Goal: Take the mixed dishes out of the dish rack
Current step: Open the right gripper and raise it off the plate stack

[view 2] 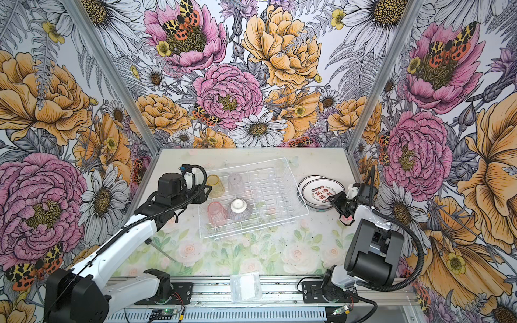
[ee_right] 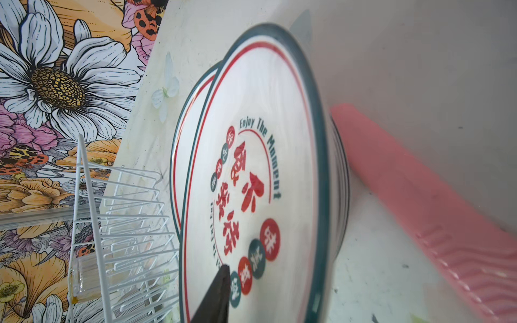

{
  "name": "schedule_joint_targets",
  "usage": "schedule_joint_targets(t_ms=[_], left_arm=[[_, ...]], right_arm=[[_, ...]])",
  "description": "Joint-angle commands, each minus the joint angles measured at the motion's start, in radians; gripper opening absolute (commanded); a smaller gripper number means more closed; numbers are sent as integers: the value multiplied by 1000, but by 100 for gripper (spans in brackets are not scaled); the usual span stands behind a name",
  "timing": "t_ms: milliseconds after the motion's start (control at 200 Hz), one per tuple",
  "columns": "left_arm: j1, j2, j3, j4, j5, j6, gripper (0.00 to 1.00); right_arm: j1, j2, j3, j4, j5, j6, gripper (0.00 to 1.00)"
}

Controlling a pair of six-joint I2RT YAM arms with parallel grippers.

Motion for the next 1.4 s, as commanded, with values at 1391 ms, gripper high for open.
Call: schedule_joint_targets(t_ms=[1391], left_arm=[[54,-29,-29,-112,-112,-16,50]], right_arm=[[164,-205,149,-170,323,-156,70]])
